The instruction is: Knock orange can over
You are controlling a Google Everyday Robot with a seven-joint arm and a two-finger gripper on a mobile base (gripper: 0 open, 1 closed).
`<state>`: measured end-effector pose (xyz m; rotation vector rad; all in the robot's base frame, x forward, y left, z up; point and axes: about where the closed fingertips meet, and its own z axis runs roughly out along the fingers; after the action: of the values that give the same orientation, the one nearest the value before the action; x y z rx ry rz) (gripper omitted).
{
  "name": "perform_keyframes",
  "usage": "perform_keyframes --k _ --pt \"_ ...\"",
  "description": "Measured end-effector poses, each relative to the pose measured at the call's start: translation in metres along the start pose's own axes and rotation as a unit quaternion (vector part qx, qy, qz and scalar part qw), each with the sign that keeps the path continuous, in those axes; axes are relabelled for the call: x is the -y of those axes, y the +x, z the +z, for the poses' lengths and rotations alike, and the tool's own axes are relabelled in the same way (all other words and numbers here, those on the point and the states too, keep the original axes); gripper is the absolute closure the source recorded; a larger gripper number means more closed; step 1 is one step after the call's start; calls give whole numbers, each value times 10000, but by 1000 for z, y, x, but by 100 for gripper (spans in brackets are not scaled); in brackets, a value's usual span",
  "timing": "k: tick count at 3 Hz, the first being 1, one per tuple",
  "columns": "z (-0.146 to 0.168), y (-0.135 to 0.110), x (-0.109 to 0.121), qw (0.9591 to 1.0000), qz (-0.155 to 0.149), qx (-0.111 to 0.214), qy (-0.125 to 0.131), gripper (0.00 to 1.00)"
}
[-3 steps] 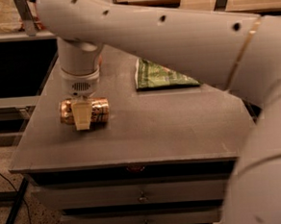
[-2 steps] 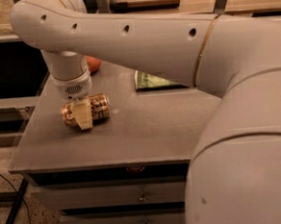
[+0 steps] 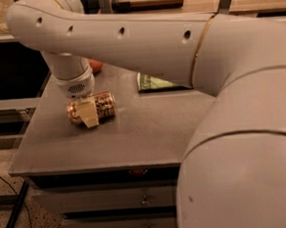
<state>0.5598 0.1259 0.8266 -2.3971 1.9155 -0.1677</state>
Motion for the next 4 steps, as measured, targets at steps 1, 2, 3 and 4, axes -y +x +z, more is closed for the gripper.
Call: perform_keyframes --k 1,2,3,4 --pt "-5 1 2 10000 -2 -33 13 36" --pt "-4 6 7 9998 -4 -192 70 13" --pt "-7 6 7 9998 -4 -194 69 0" --pt "-4 10 12 9994 2 -339 115 0"
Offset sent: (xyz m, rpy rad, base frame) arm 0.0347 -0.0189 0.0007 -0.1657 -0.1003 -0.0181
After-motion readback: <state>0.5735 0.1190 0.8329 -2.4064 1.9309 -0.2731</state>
